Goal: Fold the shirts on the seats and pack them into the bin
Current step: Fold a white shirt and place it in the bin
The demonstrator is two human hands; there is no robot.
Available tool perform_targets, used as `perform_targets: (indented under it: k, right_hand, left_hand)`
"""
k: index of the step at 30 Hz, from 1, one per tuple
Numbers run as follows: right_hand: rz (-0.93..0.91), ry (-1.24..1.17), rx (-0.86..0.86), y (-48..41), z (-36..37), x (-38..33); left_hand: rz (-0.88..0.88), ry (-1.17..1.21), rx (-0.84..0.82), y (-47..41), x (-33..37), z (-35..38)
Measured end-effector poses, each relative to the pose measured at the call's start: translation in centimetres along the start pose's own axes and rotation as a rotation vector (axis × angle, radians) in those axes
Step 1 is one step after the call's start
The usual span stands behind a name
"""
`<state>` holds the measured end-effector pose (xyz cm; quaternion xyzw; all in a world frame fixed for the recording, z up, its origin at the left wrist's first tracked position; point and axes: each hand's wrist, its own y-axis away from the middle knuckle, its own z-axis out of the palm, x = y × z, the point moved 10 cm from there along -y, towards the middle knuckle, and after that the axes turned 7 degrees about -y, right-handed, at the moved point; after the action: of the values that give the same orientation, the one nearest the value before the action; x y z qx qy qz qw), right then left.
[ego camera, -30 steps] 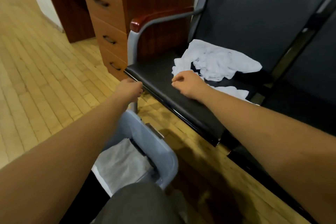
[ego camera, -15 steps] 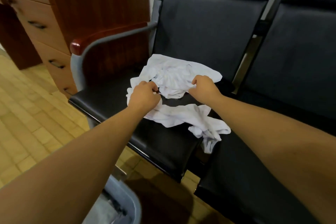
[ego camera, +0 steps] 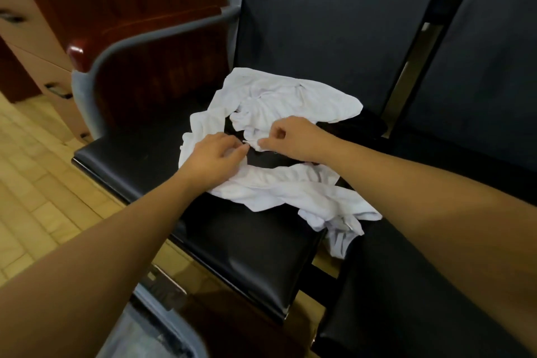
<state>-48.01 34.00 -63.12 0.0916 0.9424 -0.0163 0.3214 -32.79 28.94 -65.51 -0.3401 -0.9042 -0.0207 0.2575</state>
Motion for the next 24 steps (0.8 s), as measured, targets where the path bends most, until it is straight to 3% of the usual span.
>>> perform_targets:
  k: [2,4,7,11,16,21,24]
  right_hand:
    - [0.032,0.069,-0.265,3.1,2.2,-0.7]
    - [-0.013,0.16,-0.334,5.4,3.4,-0.9]
    - [-0.059,0.005,-0.206,6.9,2.3,-1.7]
    - [-0.043,-0.314,0.069,10.1,-4.4,-4.1]
    - [-0.093,-0.403,0.306,17.1,-14.1,-7.7]
    - [-0.068,-0.496,0.5,24.9,-21.3,-8.1]
    - [0.022,-0.494,0.524,29.5,-23.5,-6.3]
  left_hand:
    - [0.058,-0.084,-0.11,0.9,0.3,0.5]
    - [0.062,-0.173,-0.139,1.8,0.3,0.5]
    - [0.025,-0.157,-0.011,2.9,1.2,-1.2]
    - [-0.041,0.139,0.199,4.9,4.3,-6.4]
    - [0.058,0.313,0.401,7.6,12.3,-13.5]
    - [0.152,0.414,0.45,9.7,20.4,-16.8]
    - [0.213,0.457,0.389,11.0,25.8,-16.2]
